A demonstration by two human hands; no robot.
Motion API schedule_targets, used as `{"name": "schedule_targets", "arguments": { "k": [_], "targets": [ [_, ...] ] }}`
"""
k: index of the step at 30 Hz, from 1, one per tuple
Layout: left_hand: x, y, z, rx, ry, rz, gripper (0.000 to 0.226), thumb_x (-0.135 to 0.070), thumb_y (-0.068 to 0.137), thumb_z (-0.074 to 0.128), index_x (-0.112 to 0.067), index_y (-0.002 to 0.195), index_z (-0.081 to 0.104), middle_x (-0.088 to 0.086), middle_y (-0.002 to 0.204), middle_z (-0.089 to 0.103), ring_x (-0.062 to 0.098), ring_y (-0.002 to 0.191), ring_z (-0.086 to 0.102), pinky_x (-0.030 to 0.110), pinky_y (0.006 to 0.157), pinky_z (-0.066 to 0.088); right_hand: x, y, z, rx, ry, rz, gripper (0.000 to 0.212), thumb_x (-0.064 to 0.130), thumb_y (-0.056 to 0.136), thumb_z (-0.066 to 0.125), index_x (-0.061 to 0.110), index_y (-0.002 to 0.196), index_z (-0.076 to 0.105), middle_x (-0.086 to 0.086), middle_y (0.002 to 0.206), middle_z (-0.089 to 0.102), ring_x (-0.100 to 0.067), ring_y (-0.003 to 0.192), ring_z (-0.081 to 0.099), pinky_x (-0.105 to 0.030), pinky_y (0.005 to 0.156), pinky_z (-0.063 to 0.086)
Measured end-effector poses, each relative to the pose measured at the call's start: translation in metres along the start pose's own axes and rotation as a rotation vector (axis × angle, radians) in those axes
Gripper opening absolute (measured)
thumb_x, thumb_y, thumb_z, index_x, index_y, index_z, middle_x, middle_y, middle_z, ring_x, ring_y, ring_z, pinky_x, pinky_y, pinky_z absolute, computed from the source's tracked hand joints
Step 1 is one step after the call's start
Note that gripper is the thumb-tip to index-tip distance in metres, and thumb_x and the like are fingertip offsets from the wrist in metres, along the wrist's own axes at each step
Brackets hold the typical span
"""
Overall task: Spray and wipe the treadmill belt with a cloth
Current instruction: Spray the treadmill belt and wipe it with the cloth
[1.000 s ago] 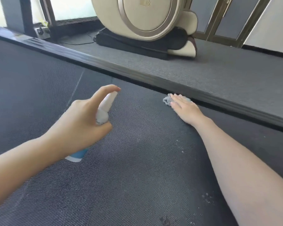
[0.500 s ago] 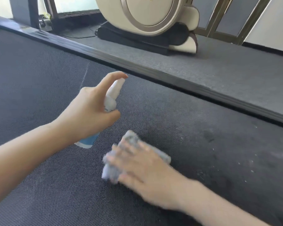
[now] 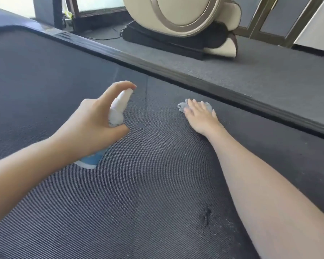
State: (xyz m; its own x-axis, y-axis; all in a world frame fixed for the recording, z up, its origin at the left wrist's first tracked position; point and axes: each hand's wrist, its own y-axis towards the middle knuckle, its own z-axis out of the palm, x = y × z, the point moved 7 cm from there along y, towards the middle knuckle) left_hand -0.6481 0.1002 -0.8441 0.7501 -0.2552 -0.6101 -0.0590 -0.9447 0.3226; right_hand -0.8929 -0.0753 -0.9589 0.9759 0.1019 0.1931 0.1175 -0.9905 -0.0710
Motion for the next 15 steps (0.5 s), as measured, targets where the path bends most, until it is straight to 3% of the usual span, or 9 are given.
{"name": "schedule_targets", "arguments": {
  "k": [2, 6, 11, 15],
  "targets": [
    [0.005, -0.007, -0.01, -0.012, 0.007, -0.027, 0.07, -0.005, 0.073, 0.065, -0.042, 0.127, 0.041, 0.013, 0.068, 0.06, 0.018, 0.059, 0.055, 0.022, 0.058, 0.046, 0.01, -0.001, 0.002, 0.019, -0.019, 0.009, 0.052, 0.043, 0.102, 0.01, 0.029, 0.151, 0.005, 0.007, 0.16, 0.0, -0.017, 0.147, -0.004, -0.045, 0.118, -0.002],
    [0.008, -0.014, -0.028, -0.028, 0.009, -0.041, 0.07, -0.006, 0.073, 0.065, -0.042, 0.127, 0.041, 0.015, 0.067, 0.061, 0.032, 0.06, 0.059, 0.039, 0.063, 0.051, 0.066, -0.042, 0.001, 0.065, 0.049, -0.206, 0.048, 0.035, 0.103, 0.016, 0.03, 0.151, 0.013, 0.006, 0.16, 0.004, -0.017, 0.147, -0.001, -0.038, 0.119, -0.003],
    [0.004, -0.018, -0.038, -0.059, 0.001, -0.034, 0.07, -0.006, 0.073, 0.067, -0.039, 0.129, 0.041, 0.019, 0.066, 0.059, 0.037, 0.062, 0.056, 0.04, 0.064, 0.05, 0.173, -0.152, 0.015, 0.074, 0.022, -0.715, 0.045, 0.03, 0.103, 0.027, 0.029, 0.148, 0.024, 0.002, 0.158, 0.017, -0.016, 0.145, 0.007, -0.033, 0.115, -0.002],
    [0.002, -0.025, -0.043, -0.077, -0.043, -0.029, 0.067, -0.01, 0.073, 0.066, -0.04, 0.128, 0.041, 0.019, 0.071, 0.062, 0.035, 0.064, 0.061, 0.043, 0.07, 0.052, 0.182, -0.262, 0.034, 0.243, 0.063, -0.979, 0.044, 0.033, 0.101, 0.031, 0.031, 0.146, 0.03, 0.008, 0.156, 0.023, -0.01, 0.146, 0.006, -0.033, 0.116, -0.006]
  ]
}}
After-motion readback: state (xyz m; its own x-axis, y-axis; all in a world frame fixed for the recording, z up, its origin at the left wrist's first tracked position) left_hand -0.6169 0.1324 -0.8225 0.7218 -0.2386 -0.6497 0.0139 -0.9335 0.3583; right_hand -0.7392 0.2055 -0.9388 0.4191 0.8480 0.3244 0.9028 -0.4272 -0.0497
